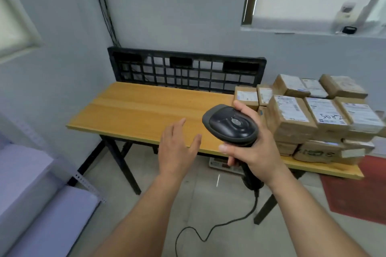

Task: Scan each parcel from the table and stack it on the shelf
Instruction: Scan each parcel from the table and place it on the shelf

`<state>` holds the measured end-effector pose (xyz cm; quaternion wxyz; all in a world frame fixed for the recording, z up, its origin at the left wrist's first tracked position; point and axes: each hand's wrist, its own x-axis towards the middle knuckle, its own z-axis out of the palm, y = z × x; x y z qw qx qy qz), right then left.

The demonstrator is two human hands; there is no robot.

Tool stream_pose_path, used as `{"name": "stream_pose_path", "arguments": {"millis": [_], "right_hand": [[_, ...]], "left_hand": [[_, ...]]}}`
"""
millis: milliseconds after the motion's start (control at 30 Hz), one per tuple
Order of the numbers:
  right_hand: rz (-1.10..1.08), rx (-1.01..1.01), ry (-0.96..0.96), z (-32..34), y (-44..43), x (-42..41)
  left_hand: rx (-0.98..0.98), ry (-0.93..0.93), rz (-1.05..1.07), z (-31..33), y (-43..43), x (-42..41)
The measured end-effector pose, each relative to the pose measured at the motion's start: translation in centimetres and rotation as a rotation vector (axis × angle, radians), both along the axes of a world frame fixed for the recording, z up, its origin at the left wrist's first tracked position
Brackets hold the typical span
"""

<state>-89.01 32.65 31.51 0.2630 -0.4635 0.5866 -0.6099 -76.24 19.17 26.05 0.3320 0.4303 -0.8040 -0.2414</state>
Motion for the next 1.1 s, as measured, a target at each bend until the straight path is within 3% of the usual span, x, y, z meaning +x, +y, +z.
{"name": "stream_pose_path", "arguments": {"millis": [367,700,967,1100], "right_hand": [[-0.251,0.035,-0.028,-0.8,2.8,-9.2],[-0.357,0.125,-0.037,-1.3,-0.8,-17.9],[-0.381,0.172,-0.139,-3.6,-3.9,-21.8],[-0.397,0.189,-0.225,-4.7,-4.2,-22.9]], "left_hand": [[0.105,-0.087,-0.182,-1.3,-1.0,-11.3],[0.272,-0.289,-0.286,-4.4,-5.7,-20.2],[0.575,-0.519,-0.333,-7.7,-8.0,-25.0],[0.719,-0.456,-0.368,-9.3,-8.4,-26.3]]}}
